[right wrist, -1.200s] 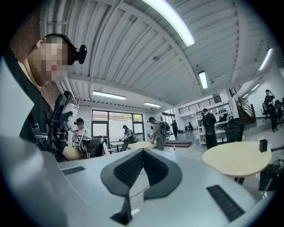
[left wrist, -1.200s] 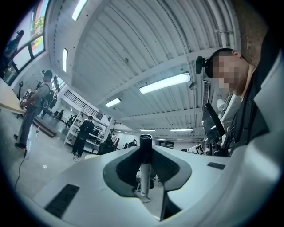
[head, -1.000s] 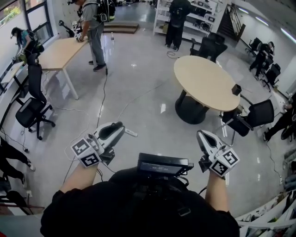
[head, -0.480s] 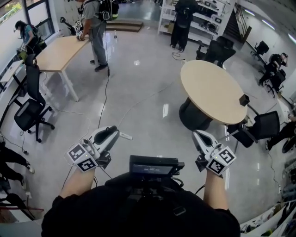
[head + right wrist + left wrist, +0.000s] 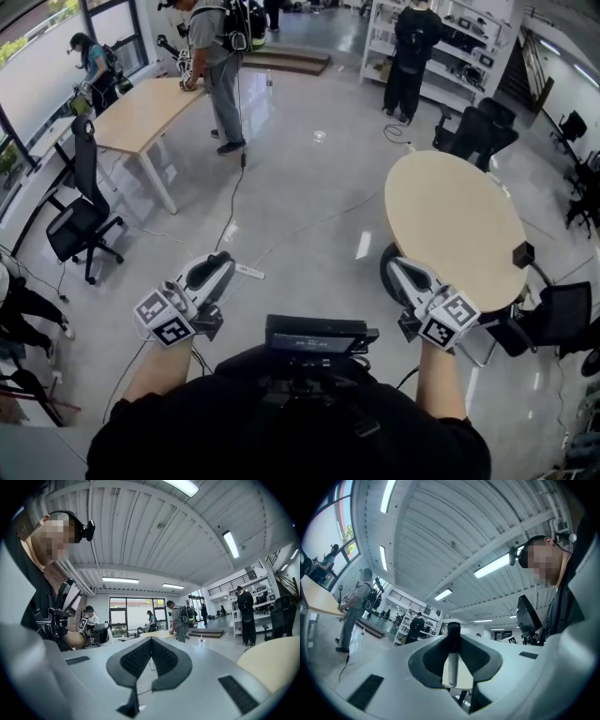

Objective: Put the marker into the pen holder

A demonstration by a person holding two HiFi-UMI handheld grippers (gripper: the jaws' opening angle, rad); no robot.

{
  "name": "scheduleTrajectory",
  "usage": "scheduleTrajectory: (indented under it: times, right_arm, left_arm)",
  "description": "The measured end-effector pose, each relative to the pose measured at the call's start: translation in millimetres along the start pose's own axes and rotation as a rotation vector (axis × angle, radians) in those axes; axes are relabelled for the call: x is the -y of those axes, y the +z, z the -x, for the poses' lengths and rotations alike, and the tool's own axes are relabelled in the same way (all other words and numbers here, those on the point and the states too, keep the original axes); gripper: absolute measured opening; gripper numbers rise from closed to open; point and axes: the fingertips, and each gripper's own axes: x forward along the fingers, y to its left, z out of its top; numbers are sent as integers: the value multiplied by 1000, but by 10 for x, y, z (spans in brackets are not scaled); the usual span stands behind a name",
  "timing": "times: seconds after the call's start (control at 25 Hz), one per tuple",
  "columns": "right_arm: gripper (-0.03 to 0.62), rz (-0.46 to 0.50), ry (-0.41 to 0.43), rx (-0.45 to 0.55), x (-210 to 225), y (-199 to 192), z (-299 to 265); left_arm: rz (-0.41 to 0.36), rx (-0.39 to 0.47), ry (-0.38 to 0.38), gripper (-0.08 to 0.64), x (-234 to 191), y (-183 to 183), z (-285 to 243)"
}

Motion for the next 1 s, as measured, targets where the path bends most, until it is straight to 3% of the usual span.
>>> scheduleTrajectory:
  times: [0.24, 0.48, 0.8, 1.0]
  right_arm:
    - [3, -27, 3, 1, 693, 44, -201]
    - [3, -27, -39, -23, 1170, -36, -641]
    - [3, -18, -202, -8, 1751, 100, -1691]
    - [3, -17, -349, 30, 2123, 250, -2033]
  left_arm:
    - [5, -17, 8, 77, -287, -92, -572]
    - [40, -25, -10, 77, -974, -198, -928]
    - [51, -49, -136, 77, -2481, 46, -1502]
    - [42, -102, -272, 77, -3165, 160, -2049]
